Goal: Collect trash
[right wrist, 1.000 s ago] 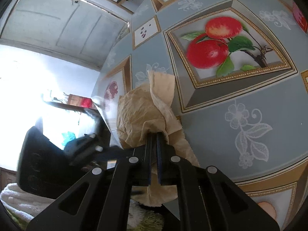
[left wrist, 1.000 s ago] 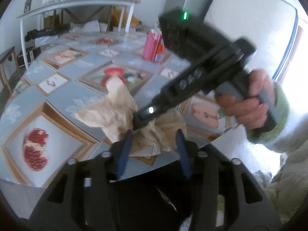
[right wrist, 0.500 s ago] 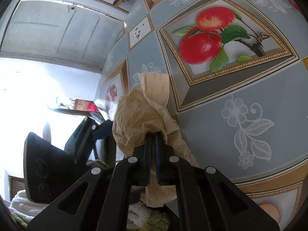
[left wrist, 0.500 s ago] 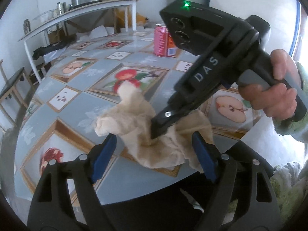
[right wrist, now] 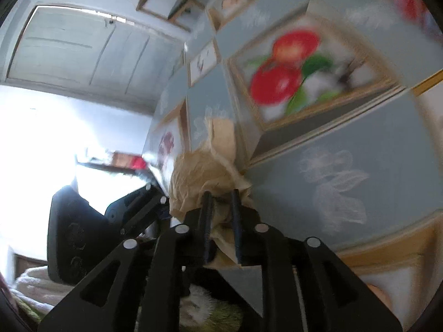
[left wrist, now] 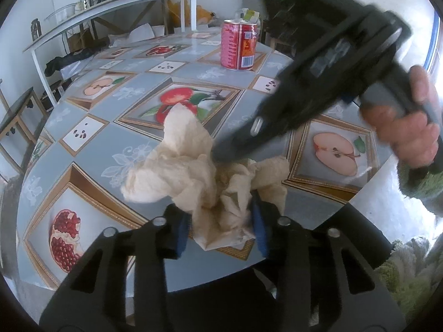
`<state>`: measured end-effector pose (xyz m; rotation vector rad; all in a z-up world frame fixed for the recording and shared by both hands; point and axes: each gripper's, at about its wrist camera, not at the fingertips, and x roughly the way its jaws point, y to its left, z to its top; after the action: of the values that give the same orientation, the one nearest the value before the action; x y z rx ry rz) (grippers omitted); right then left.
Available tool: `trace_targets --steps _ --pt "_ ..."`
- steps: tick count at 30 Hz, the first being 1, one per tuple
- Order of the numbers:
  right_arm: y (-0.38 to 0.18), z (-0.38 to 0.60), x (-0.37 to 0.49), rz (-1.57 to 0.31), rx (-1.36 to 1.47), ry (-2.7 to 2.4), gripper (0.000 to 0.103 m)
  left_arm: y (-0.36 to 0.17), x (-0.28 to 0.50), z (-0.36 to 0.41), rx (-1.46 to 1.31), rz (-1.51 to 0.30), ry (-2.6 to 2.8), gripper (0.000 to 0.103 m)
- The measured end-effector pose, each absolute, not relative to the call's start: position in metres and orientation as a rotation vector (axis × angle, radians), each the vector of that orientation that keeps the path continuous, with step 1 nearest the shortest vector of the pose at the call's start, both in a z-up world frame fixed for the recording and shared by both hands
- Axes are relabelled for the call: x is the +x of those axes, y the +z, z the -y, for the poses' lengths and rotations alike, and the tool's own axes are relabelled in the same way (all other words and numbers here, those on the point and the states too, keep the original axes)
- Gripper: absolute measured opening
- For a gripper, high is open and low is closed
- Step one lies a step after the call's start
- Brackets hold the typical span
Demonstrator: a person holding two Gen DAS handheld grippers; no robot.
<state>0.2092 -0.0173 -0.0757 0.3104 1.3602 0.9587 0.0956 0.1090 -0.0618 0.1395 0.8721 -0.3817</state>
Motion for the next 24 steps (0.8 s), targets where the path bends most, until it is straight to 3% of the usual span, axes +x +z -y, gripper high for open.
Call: trace_targets --steps 7,12,24 --pt "0.028 0.089 0.214 -0.840 0.137 0.593 0.083 -0.059 0.098 -0.114 0.073 -0.896 -0.373 0.025" --pt "0.039 0.089 0.242 -0.730 -0.031 0.399 0.093 -0.057 0.101 -0.117 0.006 -0.905 -0.360 0.022" --pt "-0.012 0.062 0.309 -0.843 -0.119 0.293 0.091 -0.049 0.108 -0.124 -0.084 -0.895 -0.346 0.022"
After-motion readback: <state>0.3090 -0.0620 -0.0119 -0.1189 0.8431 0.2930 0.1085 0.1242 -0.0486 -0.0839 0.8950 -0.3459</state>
